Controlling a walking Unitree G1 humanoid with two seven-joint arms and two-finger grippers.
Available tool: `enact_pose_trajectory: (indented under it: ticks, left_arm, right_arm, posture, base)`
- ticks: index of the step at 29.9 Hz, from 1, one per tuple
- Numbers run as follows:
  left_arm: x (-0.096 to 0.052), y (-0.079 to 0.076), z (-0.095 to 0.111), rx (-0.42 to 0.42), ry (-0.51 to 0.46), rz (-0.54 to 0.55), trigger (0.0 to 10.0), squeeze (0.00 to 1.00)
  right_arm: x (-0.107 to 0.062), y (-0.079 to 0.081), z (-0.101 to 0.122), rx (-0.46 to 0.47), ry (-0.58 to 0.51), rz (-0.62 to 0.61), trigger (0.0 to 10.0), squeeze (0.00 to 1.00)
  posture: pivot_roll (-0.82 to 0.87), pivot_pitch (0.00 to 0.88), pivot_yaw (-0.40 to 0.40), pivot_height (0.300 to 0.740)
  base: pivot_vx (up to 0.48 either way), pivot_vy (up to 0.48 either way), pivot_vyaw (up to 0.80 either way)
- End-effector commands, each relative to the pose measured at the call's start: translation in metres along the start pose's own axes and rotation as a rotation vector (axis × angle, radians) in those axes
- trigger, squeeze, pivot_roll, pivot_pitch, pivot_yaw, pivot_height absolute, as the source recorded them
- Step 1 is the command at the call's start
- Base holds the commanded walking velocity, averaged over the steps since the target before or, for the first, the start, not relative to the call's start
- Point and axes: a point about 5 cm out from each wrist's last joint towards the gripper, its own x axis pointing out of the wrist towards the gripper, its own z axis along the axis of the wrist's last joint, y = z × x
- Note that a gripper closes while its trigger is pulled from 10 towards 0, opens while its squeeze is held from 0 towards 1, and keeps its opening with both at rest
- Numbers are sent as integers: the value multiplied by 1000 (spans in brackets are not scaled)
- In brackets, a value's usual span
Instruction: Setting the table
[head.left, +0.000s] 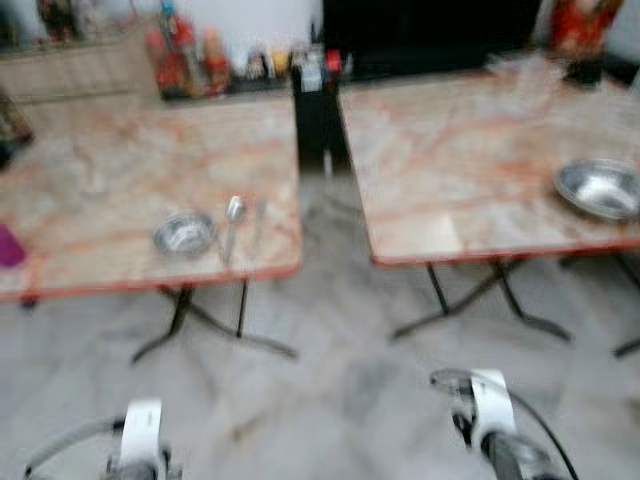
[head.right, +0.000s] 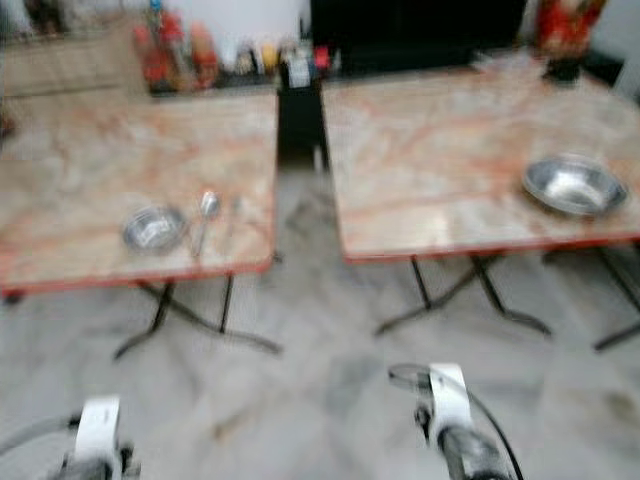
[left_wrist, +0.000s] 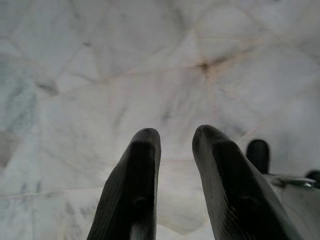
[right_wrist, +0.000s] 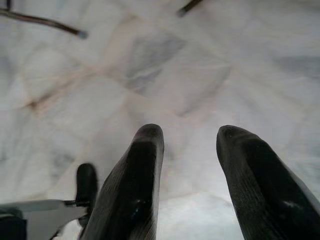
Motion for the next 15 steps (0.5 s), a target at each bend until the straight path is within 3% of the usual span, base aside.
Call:
enact_pose_trajectory:
  ticks: [1, 6, 8, 10, 15]
  left_arm:
    - [0, 6, 2, 2, -7, 7, 10000, 0]
    - [0, 4, 4, 3, -11, 3, 10000, 0]
    - [1, -4, 6, 4, -15, -6, 10000, 0]
    - [3, -24, 10, 7, -20, -24, 10000, 0]
    - [3, -36, 11, 8, -19, -37, 10000, 0]
  right_arm:
    - [0, 1, 2, 10, -3, 2, 10000, 0]
    - [0, 2, 2, 4, -6, 4, 10000, 0]
    - [0, 2, 2, 3, -5, 4, 10000, 0]
    - [0, 1, 2, 3, -5, 3, 10000, 0]
    - [0, 1, 2, 5, -4, 2, 10000, 0]
  posture:
    - [-86, 0, 74, 736]
    - [-86, 0, 74, 736]
    - [-85, 0, 74, 736]
    - [-83, 0, 72, 736]
    - [-86, 0, 73, 736]
  base:
    - [0, 480, 0]
    - [0, 480, 0]
    - [0, 480, 0]
    - [0, 480, 0]
    - [0, 480, 0]
